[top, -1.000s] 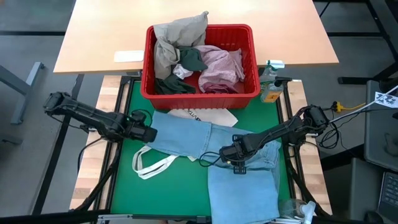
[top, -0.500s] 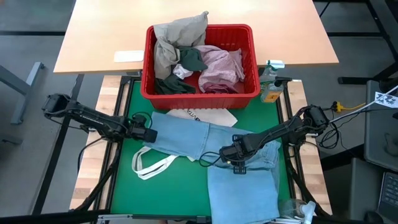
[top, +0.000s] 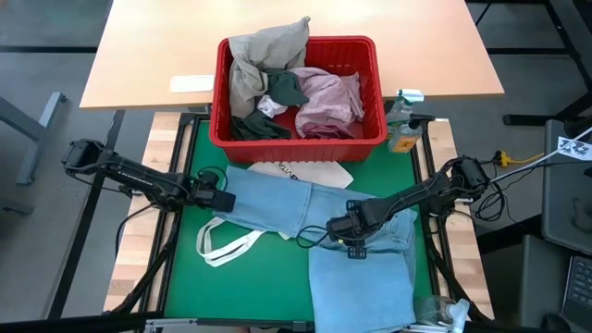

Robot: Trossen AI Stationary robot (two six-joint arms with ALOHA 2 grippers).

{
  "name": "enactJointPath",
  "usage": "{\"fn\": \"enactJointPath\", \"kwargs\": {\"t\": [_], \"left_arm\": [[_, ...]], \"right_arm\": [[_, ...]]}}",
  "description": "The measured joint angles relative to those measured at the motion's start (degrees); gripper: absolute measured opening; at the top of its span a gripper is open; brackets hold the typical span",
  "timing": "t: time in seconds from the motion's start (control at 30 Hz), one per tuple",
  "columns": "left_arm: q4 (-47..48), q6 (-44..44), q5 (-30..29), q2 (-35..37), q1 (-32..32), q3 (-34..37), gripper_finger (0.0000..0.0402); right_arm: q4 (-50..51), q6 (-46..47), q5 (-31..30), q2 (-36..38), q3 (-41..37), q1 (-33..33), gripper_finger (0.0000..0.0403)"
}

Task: Fold laundry
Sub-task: Fold the blue jeans

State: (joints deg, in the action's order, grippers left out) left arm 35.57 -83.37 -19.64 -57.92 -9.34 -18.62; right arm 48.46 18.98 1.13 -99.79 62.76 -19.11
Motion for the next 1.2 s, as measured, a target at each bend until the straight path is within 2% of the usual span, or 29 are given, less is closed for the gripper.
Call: {"fn": "enactJointPath", "kwargs": {"t": [0.27, 0.33, 0.47, 0.7, 0.87, 1.0, 1.2], "left_arm": [[-1.4, -0.3, 1.0, 0.0, 0.0, 0.0, 0.0023], [-0.9, -0.3, 1.2, 0.0, 0.0, -0.4, 0.0010], [2.1, 3.5, 2.4, -0.1, -0.1, -3.9, 0.0006], [12.8, 9.5, 1.6, -0.1, -0.1, -15.3, 0.0004], [13.9, 12.0, 1.2, -0.1, -0.1, -23.7, 0.0003], [10.3, 12.1, 0.1, 0.0, -0.1, -28.2, 0.0002], [-5.0, 15.4, -1.2, -1.7, -0.1, -28.6, 0.0002]], "right_arm": [[8.9, 0.0, -1.8, 0.3, 6.2, 0.0, 0.0170], [9.5, -1.1, -2.9, 0.3, 8.0, 0.0, 0.0170], [12.1, -2.9, -4.6, 0.3, 11.7, 0.0, 0.0170], [18.2, -3.9, -4.7, 0.3, 16.8, 0.0, 0.0170], [22.3, -4.3, -4.8, 0.3, 19.7, 0.0, 0.0170], [23.1, -3.5, -5.7, 3.0, 19.9, -0.6, 0.0170], [23.5, 0.7, -13.4, 10.9, 20.0, -3.5, 0.0170]]}}
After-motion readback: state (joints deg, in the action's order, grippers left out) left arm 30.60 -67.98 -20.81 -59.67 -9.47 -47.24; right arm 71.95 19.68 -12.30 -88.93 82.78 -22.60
